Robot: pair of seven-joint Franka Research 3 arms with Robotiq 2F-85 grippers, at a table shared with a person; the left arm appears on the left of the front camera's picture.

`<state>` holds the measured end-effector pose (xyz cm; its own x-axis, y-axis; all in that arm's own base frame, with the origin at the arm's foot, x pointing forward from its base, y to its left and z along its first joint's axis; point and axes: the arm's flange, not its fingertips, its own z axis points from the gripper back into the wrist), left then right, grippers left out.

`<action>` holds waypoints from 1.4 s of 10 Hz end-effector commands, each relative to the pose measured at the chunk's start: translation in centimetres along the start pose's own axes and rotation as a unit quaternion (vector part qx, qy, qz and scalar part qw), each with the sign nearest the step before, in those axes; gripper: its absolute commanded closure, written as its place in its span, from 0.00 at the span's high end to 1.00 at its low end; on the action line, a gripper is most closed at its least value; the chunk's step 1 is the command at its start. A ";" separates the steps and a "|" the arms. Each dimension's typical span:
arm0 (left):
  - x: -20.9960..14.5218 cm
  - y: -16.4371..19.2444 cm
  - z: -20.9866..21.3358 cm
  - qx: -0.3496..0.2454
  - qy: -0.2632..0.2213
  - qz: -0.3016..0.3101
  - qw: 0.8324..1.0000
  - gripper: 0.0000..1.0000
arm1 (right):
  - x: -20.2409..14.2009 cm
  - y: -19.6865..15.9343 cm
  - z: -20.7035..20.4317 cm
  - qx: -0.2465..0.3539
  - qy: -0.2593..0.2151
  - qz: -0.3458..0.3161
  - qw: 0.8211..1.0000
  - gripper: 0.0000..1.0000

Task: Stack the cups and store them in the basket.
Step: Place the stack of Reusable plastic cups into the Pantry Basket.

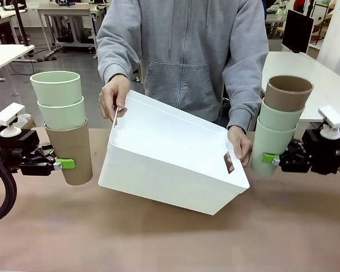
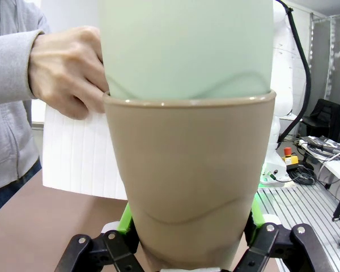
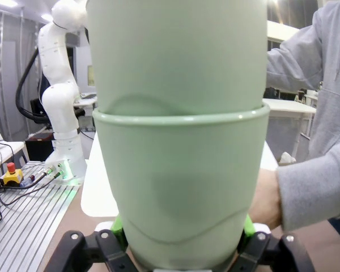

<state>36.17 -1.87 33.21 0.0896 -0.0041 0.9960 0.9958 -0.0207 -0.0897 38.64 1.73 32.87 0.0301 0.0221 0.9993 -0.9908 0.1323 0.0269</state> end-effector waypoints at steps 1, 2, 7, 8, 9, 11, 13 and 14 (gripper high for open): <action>0.6 0.0 -0.1 0.001 -0.007 0.001 1.000 0.85 | 6.6 3.8 -0.7 -0.019 0.047 -0.012 0.999 0.84; 0.6 0.0 -0.1 0.001 -0.007 0.001 1.000 0.85 | 8.9 4.5 -1.2 -0.024 0.060 -0.020 0.998 0.84; 0.6 0.0 -0.1 0.001 -0.007 0.001 1.000 0.85 | 15.5 5.5 -9.5 -0.070 0.208 -0.011 0.975 0.84; 0.6 0.0 -0.1 0.001 -0.007 0.001 1.000 0.85 | 15.9 4.8 -11.8 -0.075 0.245 -0.005 0.967 0.84; 0.6 0.0 -0.1 0.001 -0.007 0.001 1.000 0.85 | 15.9 4.3 -13.8 -0.080 0.278 0.000 0.957 0.84; 0.6 0.0 -0.1 0.001 -0.007 0.001 1.000 0.85 | 15.5 3.3 -17.4 -0.086 0.331 0.008 0.940 0.84; 0.6 0.0 -0.1 0.001 -0.007 0.001 1.000 0.85 | 14.8 2.3 -20.2 -0.087 0.368 0.009 0.926 0.84; 0.6 0.0 -0.1 0.001 -0.007 0.001 1.000 0.85 | 14.2 2.3 -21.0 -0.087 0.384 0.008 0.919 0.84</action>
<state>36.18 -1.92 33.17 0.0905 -0.0046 0.9959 0.9956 -0.0218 -0.0906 38.84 22.29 45.70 0.1292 0.6961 0.7063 -0.9639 0.2553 -0.0754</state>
